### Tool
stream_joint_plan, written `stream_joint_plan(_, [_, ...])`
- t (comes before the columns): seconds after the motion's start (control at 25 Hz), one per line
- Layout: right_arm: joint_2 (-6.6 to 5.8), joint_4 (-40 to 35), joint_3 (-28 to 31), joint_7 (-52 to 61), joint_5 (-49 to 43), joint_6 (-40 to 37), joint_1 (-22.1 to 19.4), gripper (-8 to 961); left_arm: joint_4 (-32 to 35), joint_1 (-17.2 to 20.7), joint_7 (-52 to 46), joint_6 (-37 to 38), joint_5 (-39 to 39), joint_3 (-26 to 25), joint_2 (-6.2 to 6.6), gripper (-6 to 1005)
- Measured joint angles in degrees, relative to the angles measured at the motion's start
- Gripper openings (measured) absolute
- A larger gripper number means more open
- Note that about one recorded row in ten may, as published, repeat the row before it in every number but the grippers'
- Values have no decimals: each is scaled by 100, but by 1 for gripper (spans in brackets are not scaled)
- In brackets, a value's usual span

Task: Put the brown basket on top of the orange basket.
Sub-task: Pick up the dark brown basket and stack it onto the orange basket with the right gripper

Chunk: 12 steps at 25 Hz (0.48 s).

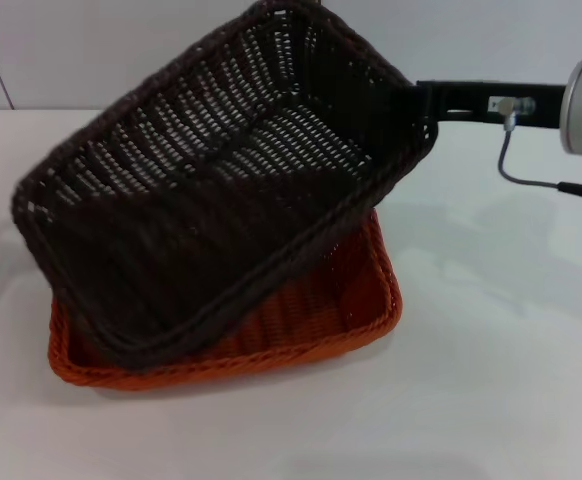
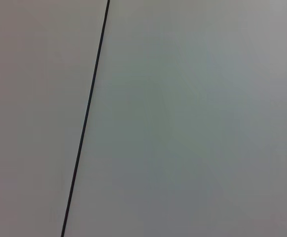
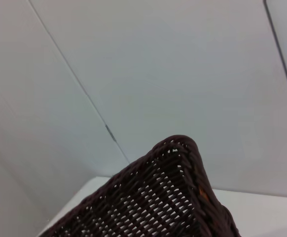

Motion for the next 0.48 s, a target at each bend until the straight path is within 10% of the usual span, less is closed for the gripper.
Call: stream_joint_plan(0.48, [3, 20, -638, 66, 578, 971, -427, 231, -47, 69, -1, -10, 10, 0, -4, 113])
